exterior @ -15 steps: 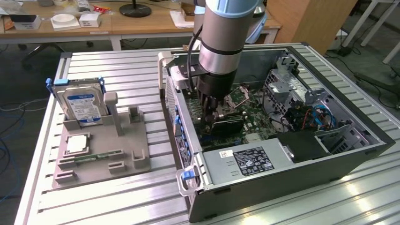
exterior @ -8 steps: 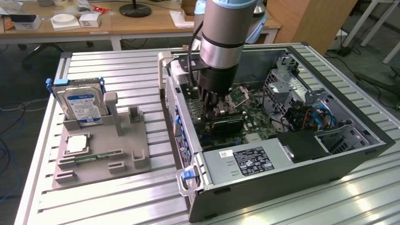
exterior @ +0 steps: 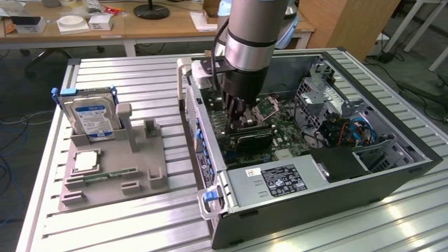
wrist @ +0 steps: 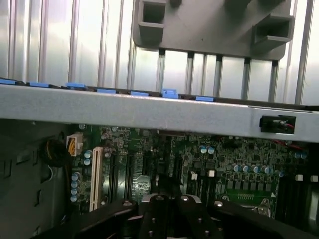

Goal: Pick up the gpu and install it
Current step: 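Press down on the gpu until it lock into place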

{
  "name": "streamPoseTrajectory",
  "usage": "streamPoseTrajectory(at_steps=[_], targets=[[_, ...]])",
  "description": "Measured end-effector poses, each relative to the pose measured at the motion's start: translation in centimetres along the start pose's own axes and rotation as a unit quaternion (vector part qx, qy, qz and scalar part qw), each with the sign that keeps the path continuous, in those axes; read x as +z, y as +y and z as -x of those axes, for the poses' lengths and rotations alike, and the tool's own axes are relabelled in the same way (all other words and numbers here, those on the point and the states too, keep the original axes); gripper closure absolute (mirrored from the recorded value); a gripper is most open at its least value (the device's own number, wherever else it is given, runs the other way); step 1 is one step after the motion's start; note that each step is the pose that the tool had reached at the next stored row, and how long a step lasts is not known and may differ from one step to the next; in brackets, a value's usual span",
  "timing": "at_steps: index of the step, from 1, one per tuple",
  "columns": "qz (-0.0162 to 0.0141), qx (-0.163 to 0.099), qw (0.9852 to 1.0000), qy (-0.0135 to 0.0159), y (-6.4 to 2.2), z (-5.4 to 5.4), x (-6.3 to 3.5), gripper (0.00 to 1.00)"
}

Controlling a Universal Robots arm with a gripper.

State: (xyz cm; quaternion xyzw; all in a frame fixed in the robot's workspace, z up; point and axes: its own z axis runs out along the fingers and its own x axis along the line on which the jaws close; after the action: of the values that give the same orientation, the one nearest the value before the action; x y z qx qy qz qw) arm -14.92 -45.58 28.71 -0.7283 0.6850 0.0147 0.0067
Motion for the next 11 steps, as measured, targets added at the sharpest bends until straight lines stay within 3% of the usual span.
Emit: streamPoseTrajectory(at_steps=[1, 4, 5, 8, 11], targets=[[0.0057, 0.000, 1.0000, -0.0003, -0.03, -0.01, -0.05, 0.90], [0.0282, 0.001, 0.9996, -0.0017, -0.19, -0.02, -0.09, 0.90], [0.0336, 0.001, 0.9994, -0.0020, -0.23, -0.02, -0.12, 0.90], [0.0451, 0.001, 0.9990, -0.0027, -0.39, 0.03, -0.21, 0.90], [0.0521, 0.002, 0.9986, -0.0031, -0.52, 0.27, -0.21, 0.90]])
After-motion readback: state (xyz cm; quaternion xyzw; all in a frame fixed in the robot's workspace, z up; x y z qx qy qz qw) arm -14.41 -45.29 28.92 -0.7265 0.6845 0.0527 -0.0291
